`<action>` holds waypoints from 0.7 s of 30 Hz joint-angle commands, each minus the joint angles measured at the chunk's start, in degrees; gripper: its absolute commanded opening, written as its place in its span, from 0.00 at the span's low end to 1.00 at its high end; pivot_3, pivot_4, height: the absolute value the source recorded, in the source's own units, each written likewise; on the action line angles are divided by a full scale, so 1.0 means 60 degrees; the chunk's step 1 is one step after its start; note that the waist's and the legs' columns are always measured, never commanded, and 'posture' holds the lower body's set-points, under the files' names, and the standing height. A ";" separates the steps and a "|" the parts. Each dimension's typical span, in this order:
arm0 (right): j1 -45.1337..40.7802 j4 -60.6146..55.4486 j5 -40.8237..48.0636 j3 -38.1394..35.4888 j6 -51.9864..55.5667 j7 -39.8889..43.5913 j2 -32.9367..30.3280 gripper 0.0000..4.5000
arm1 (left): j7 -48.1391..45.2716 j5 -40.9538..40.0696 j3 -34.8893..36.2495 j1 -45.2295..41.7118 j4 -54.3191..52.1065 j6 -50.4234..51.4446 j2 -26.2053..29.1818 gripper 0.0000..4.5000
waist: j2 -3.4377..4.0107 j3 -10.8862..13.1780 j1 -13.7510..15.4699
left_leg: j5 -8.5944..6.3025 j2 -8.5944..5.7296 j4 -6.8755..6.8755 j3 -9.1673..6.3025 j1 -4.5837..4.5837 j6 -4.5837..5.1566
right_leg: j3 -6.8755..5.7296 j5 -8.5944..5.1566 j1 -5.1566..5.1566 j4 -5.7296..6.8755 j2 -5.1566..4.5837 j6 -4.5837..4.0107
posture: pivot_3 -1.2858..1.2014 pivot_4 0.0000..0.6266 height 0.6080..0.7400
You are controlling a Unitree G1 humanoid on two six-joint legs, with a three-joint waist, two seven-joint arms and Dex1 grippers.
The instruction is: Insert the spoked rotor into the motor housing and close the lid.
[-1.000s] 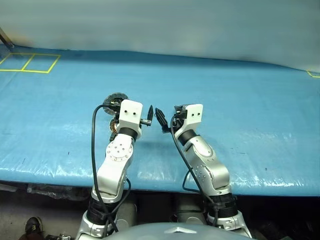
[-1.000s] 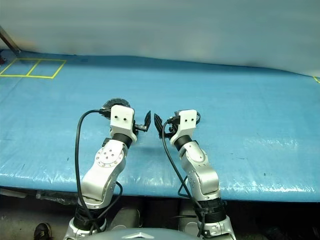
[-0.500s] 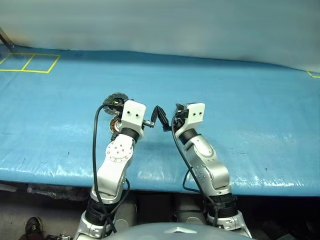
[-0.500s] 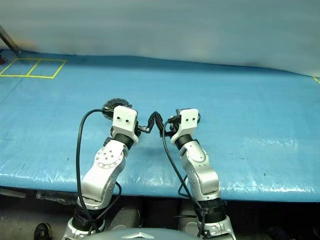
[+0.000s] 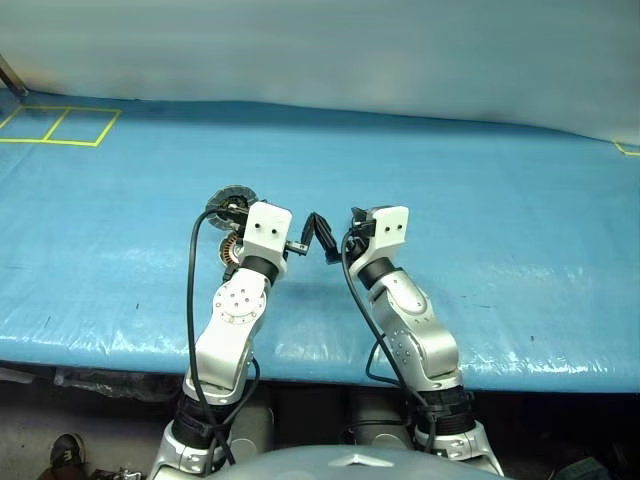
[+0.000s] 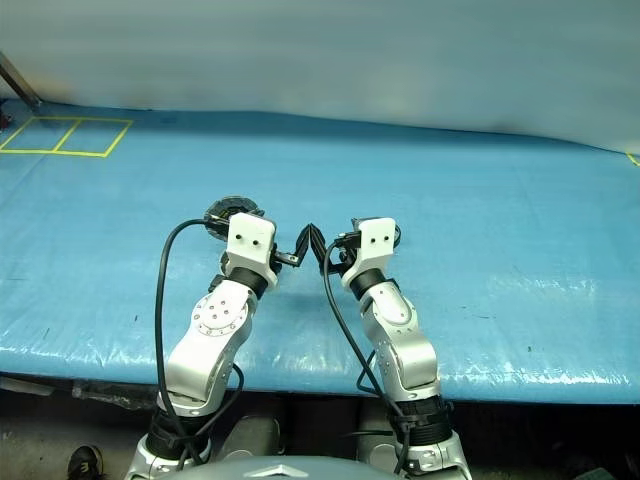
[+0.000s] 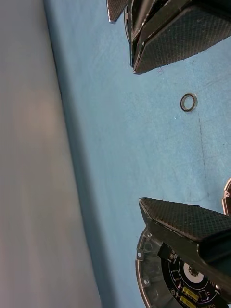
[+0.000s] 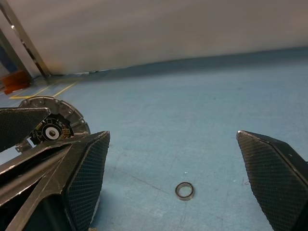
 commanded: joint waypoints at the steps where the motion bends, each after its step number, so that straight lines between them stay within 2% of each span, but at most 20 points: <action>1: -0.0166 -0.0203 -0.0055 0.0073 -0.0257 0.0067 0.0087 0.99 | -0.0182 -0.0015 -0.0023 -0.0162 -0.0155 -0.0350 0.0092 1.00 | 0.0000 0.0000 -0.0001 | 0.0000 0.0000 0.0000 0.0000 0.0000 0.0000 | 0.0000 0.0000 0.0000 0.0000 0.0000 0.0000 | 0.52 0.24 1.00; 10: -0.0414 -0.0359 -0.0264 -0.0232 -0.0341 0.0589 -0.0846 0.99 | -0.1188 -0.0317 0.0493 0.0036 -0.0132 -0.0663 0.1263 1.00 | 0.0001 0.0001 -0.0001 | 0.0000 0.0000 0.0000 0.0001 0.0000 0.0000 | 0.0000 0.0000 -0.0001 0.0001 0.0000 0.0000 | 0.52 0.24 1.00; 21: -0.0419 -0.0178 -0.0396 -0.0310 -0.0390 0.0473 -0.0774 0.99 | -0.1171 -0.0487 0.0467 0.0014 0.0098 -0.0877 0.0941 1.00 | 0.0001 0.0001 0.0001 | 0.0000 0.0000 -0.0001 0.0001 0.0001 0.0000 | 0.0000 0.0000 0.0000 0.0000 0.0000 0.0000 | 0.52 0.24 1.00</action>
